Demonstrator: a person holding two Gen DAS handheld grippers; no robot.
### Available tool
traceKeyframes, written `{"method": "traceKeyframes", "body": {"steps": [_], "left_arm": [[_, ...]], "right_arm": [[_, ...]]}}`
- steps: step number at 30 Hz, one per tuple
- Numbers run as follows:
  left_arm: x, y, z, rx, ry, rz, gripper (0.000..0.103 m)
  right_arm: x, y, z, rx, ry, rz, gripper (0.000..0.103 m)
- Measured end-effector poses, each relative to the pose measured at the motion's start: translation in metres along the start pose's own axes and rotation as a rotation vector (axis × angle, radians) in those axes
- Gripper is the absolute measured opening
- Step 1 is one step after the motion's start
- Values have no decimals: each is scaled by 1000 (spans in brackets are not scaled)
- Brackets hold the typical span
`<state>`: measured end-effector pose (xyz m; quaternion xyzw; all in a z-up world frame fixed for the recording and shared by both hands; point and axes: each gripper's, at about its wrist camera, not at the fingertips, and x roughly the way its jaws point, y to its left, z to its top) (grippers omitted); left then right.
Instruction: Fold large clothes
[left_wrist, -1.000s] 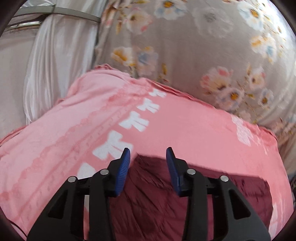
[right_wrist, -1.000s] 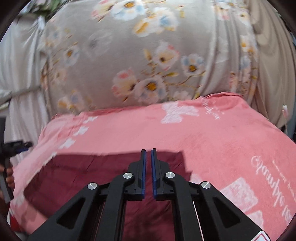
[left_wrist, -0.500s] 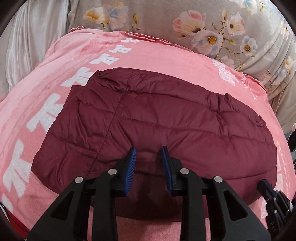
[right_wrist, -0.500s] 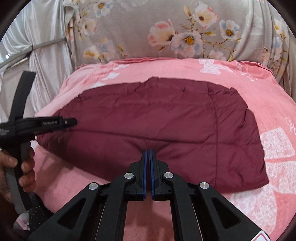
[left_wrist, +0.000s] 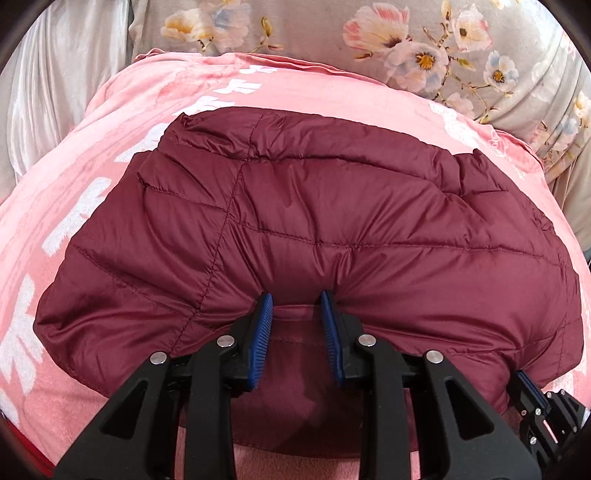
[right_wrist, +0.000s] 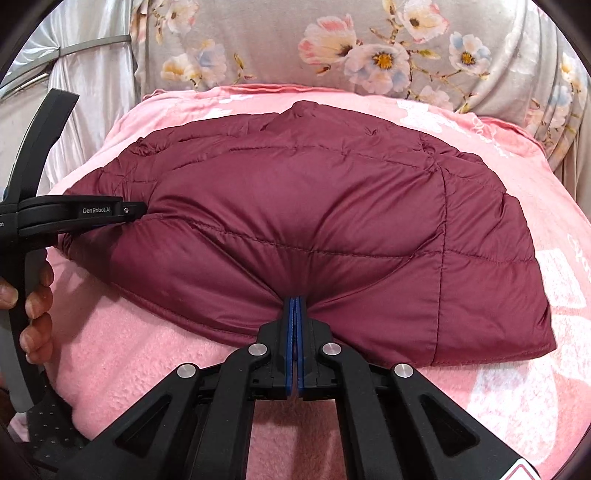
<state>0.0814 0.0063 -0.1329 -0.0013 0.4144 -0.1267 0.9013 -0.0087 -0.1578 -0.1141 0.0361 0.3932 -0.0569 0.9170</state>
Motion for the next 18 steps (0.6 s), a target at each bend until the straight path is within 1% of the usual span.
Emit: {"method": "traceKeyframes", "body": {"steps": [1, 2, 3, 4, 5, 8, 10, 12, 14, 16, 18], "left_arm": [[-1, 2, 2, -8, 12, -5, 25], [-5, 6, 6, -27, 28, -10, 19], [-8, 10, 11, -45, 34, -23, 16], [-15, 18, 19, -69, 21, -44, 16], [-23, 24, 28, -84, -2, -46, 16], [-36, 36, 57, -100, -72, -31, 16], [-36, 42, 81, -115, -102, -32, 16], [-29, 44, 100, -120, -116, -16, 16], [-17, 45, 115, -119, -111, -8, 16], [-4, 47, 125, -128, -97, -19, 16], [12, 47, 134, -134, -90, -7, 16]], "right_arm": [[-5, -3, 6, 11, -2, 9, 0], [-16, -9, 15, 19, -32, 9, 0], [-25, -13, 23, 23, -66, -3, 0], [-33, -19, 32, 30, -99, -15, 0], [-41, -28, 43, 45, -130, -25, 0], [-50, -53, 73, 105, -190, -35, 0], [-48, -66, 92, 127, -217, -50, 0], [-42, -79, 108, 148, -240, -57, 1], [-34, -89, 119, 170, -247, -47, 1], [-18, -100, 132, 200, -241, -43, 1], [-5, -108, 141, 218, -233, -49, 1]]}}
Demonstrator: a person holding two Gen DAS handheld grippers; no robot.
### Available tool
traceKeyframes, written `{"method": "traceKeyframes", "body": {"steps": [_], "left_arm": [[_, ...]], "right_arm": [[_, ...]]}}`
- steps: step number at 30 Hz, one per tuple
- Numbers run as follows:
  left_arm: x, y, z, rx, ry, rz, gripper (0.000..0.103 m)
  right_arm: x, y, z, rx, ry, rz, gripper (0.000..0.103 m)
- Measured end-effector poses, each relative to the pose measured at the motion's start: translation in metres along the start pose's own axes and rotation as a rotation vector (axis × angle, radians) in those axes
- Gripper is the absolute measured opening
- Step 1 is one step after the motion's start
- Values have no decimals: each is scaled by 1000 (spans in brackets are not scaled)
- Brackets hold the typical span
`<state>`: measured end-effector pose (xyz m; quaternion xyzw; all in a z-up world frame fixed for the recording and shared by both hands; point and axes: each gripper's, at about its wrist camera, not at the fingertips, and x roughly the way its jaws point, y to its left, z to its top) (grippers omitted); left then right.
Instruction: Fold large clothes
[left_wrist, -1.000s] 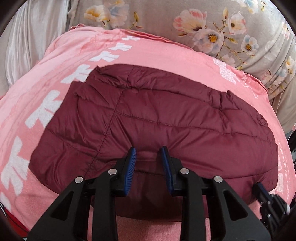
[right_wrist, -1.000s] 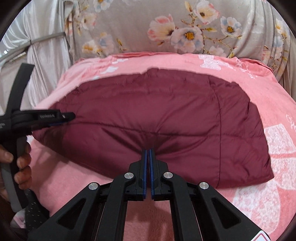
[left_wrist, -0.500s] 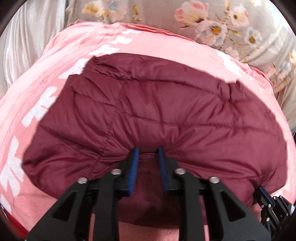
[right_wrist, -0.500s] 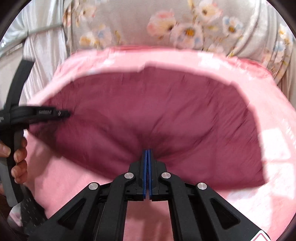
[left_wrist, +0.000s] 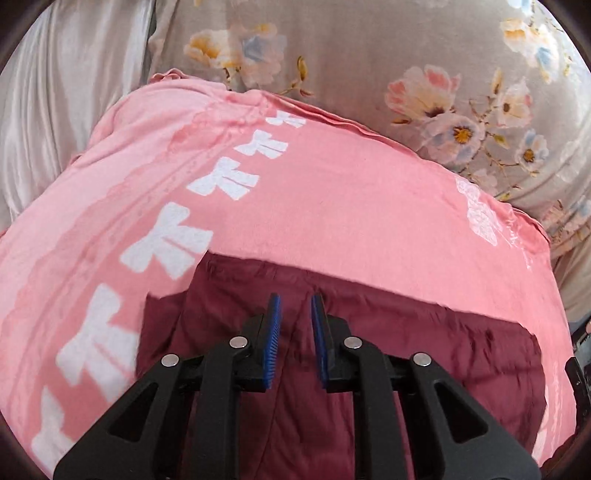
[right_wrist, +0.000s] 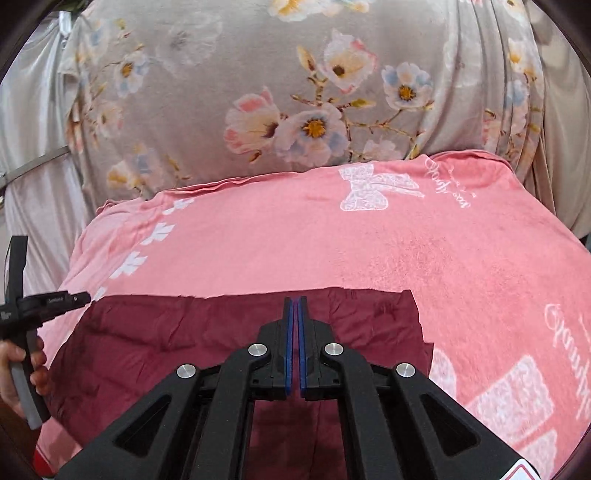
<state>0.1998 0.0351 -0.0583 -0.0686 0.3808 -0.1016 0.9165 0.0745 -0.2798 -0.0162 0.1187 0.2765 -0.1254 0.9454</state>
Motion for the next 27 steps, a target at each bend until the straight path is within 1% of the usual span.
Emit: {"method": "traceKeyframes", "body": {"steps": [2, 5, 9, 16, 22, 27], "left_arm": [[13, -3, 3, 10, 2, 24, 16], [34, 0, 5, 9, 27, 58, 16], [55, 9, 1, -4, 62, 85, 17], [76, 14, -7, -10, 85, 81, 18], [83, 14, -13, -2, 72, 83, 19], [87, 9, -19, 28, 47, 117, 19]], "right_arm": [[19, -6, 3, 8, 18, -16, 1], [45, -17, 0, 18, 65, -45, 1], [68, -33, -10, 47, 136, -82, 1], [86, -55, -23, 102, 194, -117, 0], [99, -64, -30, 117, 249, -118, 0], [105, -58, -34, 81, 259, -152, 0]]}}
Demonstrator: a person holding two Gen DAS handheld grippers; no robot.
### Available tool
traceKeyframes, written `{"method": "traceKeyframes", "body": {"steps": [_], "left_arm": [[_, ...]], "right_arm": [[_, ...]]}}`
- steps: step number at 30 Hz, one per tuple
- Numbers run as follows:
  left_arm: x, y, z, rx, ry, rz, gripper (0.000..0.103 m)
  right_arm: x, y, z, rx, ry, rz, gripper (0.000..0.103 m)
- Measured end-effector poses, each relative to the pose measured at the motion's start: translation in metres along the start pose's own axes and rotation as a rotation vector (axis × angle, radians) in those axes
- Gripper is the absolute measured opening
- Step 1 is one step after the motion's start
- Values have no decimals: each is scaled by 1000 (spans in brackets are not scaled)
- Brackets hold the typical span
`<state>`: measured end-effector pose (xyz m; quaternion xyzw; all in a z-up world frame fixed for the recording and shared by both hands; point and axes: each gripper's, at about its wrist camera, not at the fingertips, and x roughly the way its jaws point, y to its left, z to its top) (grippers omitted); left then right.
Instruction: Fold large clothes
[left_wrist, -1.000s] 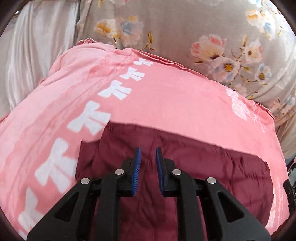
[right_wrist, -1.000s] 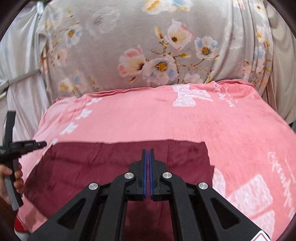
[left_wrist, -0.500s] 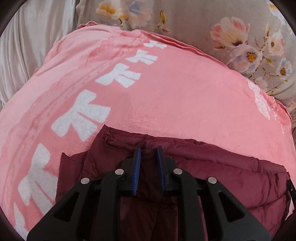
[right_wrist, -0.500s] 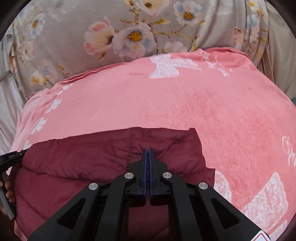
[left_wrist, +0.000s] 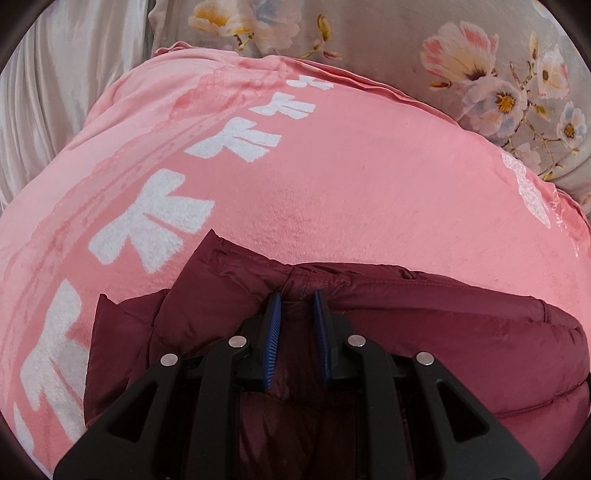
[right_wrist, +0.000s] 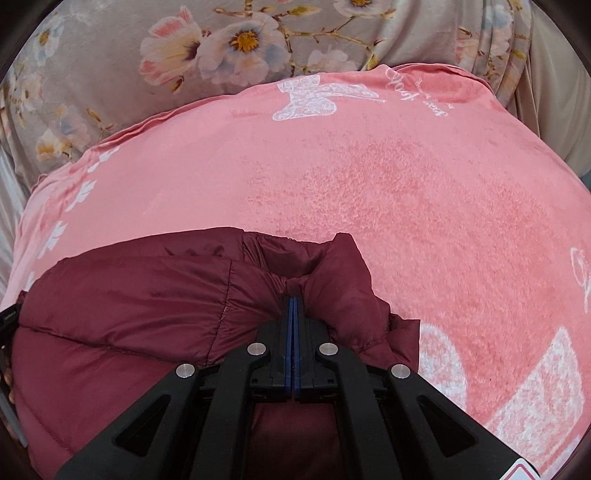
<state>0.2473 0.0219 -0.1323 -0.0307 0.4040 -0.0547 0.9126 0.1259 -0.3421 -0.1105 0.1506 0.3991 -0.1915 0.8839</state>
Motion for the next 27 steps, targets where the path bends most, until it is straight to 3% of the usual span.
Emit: {"method": "traceKeyframes", "body": {"steps": [7, 9, 13, 16, 21, 24, 27], "left_arm": [[2, -2, -1, 10, -8, 17, 19], [1, -2, -1, 7, -7, 12, 19], [-19, 14, 1, -47, 2, -39, 20], [-43, 37, -1, -138, 13, -101, 31], [-69, 68, -13, -193, 55, -123, 40], [-83, 88, -26, -220, 60, -91, 55], [-89, 108, -40, -256, 70, -79, 59]], "right_arm": [[-5, 3, 0, -11, -19, -30, 0], [-24, 12, 1, -34, -63, -72, 7], [-83, 59, -3, -132, -148, 23, 7], [-104, 103, -14, -205, -137, 122, 7], [-103, 161, -44, -262, -78, 237, 7], [-99, 184, -64, -284, -45, 257, 7], [-90, 196, -79, -304, -11, 244, 7]]}}
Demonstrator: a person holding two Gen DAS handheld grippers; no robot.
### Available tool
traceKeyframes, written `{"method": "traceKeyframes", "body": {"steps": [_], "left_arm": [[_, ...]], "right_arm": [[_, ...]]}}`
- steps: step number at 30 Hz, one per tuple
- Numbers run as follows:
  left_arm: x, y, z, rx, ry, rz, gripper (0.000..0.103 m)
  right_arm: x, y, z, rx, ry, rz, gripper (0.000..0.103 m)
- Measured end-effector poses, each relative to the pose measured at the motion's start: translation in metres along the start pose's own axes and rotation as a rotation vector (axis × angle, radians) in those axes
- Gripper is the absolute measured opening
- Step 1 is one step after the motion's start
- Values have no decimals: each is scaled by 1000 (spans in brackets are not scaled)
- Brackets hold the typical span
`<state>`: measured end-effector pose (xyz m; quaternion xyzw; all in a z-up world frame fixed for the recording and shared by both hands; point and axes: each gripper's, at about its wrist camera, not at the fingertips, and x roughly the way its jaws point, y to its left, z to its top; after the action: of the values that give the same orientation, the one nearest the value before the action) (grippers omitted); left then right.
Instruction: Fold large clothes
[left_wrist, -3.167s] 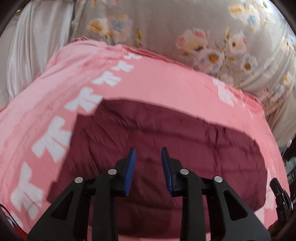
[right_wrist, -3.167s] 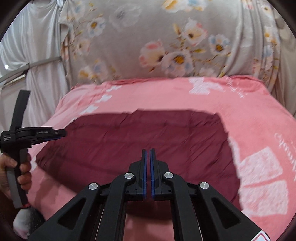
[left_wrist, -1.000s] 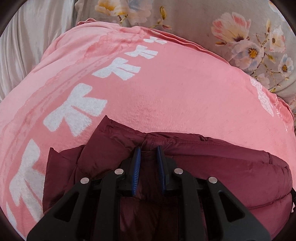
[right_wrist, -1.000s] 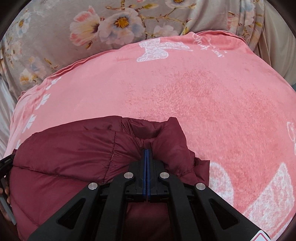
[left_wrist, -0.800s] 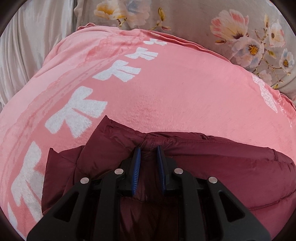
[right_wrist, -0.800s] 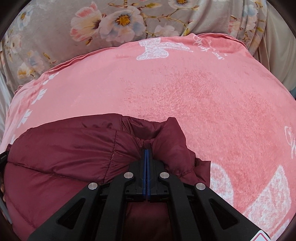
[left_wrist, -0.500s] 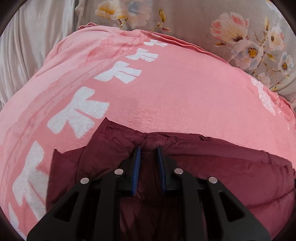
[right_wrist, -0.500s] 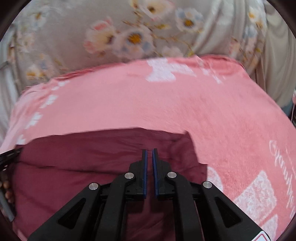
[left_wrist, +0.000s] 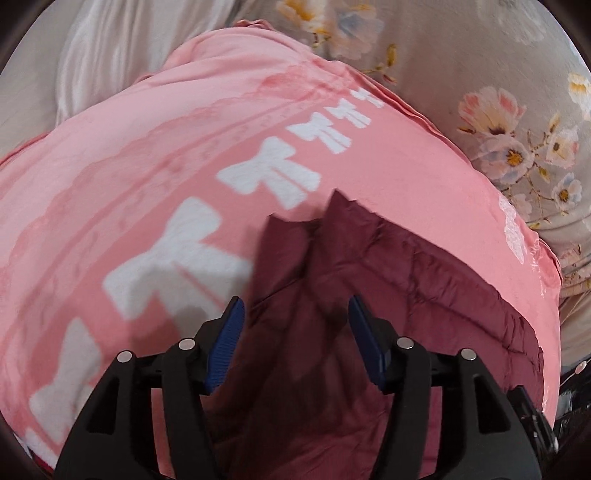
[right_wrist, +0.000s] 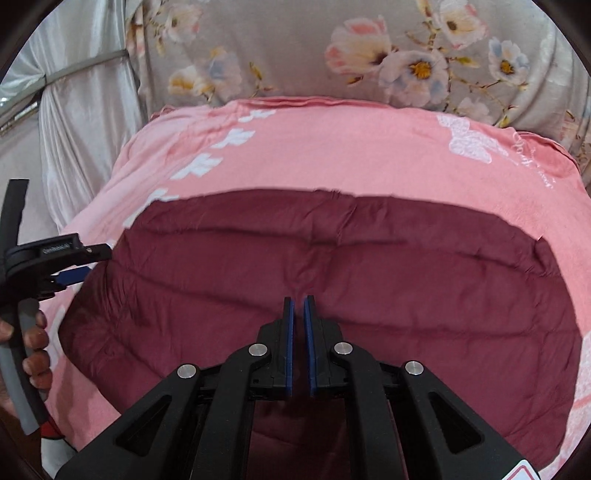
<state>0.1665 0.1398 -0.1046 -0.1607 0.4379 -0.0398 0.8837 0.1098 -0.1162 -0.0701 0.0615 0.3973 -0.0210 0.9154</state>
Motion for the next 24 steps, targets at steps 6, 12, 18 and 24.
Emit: {"method": "traceKeyframes", "body": {"steps": [6, 12, 18, 24], "left_arm": [[10, 30, -16, -69, 60, -67, 67], [16, 25, -29, -61, 57, -89, 85], [17, 11, -32, -36, 92, -151, 59], [-1, -1, -24, -37, 89, -200, 16]], "right_arm": [[17, 5, -17, -5, 20, -41, 7], [29, 10, -27, -54, 13, -93, 7], [29, 4, -25, -32, 18, -71, 7], [-20, -2, -35, 29, -20, 2, 7]]}}
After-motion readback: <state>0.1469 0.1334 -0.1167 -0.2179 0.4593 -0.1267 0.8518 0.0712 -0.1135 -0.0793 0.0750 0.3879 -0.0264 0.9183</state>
